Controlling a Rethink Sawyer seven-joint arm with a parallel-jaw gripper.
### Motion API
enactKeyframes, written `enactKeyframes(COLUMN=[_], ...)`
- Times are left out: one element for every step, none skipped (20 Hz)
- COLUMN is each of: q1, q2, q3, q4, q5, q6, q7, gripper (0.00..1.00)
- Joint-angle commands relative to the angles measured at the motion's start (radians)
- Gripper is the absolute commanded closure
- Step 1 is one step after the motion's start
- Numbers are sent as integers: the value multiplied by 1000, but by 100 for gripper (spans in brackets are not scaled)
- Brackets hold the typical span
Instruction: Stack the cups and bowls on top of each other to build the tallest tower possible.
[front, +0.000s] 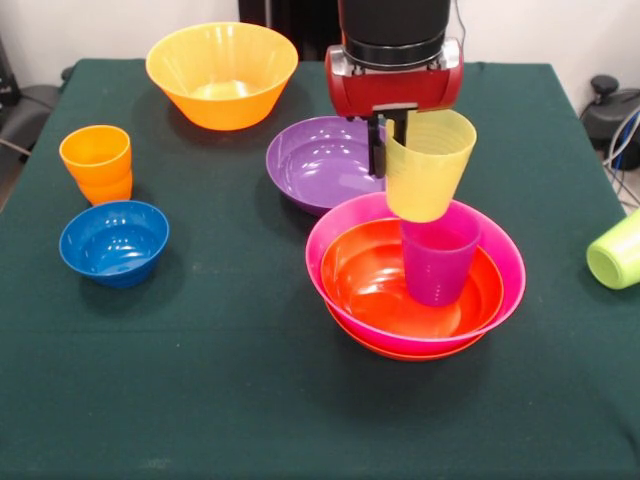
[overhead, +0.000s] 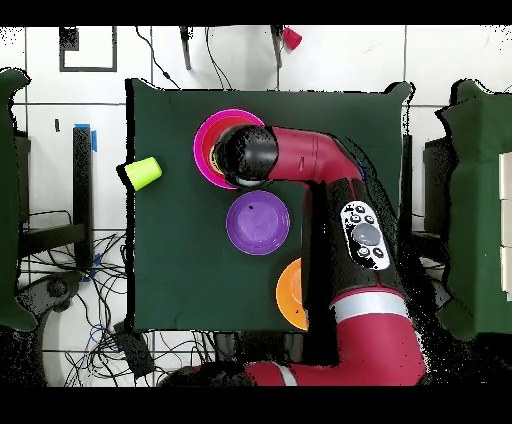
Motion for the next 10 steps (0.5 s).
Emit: enactKeyframes(q1=[-39,-41,-43,-44,-45,-45,-46,-47,-48,-51], q2=[45,45,47,47,48,49,50,50,50,52], q3=[137,141,143,144,145,146,147,148,150,156], q4=[100,104,102,102,102,100,100,100,102,105], q5=[32,32,30,27,24,21,19,17,17,18], q6=[-48,-49,-47,-48,-48,-49,-50,-50,-51,-59], q7=[-19,-17,-15,-14,-14,-14,-13,-12,-11,-10], gripper=[100,100,100,100,100,100,100,100,100,100])
